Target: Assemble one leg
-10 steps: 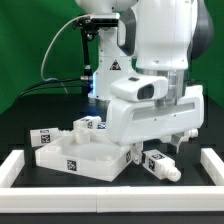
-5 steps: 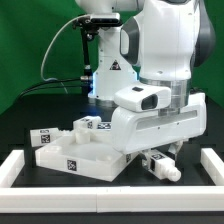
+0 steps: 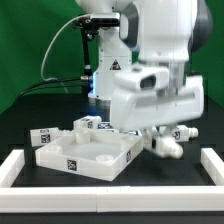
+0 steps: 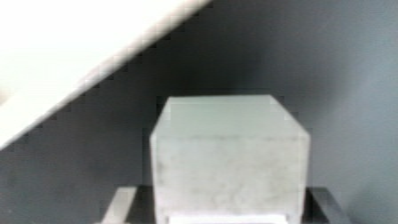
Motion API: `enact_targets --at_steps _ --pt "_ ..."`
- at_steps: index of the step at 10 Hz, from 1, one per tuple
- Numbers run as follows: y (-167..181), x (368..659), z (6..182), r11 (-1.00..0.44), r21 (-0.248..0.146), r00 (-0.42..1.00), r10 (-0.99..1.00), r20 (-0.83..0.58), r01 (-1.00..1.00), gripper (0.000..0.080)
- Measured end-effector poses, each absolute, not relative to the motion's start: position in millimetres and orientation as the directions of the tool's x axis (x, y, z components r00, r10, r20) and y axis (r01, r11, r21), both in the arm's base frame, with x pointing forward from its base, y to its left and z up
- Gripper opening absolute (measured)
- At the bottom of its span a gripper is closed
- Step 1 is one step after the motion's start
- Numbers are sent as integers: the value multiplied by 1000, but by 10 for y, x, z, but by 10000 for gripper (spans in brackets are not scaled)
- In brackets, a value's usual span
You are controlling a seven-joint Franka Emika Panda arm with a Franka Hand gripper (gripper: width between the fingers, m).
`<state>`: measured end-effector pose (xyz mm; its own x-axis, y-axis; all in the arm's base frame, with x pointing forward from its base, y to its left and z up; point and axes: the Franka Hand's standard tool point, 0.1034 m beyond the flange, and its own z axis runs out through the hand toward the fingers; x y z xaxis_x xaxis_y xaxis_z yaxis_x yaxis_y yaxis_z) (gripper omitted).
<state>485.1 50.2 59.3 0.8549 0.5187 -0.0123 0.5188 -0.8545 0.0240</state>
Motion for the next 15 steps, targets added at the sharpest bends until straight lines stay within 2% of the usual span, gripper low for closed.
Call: enact_targets --at_steps 1,6,8,9,10,13,15 --pt "454 4641 669 -869 24 869 495 -20 495 267" --pt "476 4543 650 -895 22 895 445 -25 445 268" --pt "488 4149 633 -929 10 928 369 -53 370 268" --pt "452 3900 559 -934 -2 932 356 -72 356 268" --pt "410 3773 466 -938 -14 934 346 -90 346 268" --pt "412 3677 146 -939 -25 933 343 -107 342 268" --pt "422 3659 70 -938 -25 933 348 -91 347 268"
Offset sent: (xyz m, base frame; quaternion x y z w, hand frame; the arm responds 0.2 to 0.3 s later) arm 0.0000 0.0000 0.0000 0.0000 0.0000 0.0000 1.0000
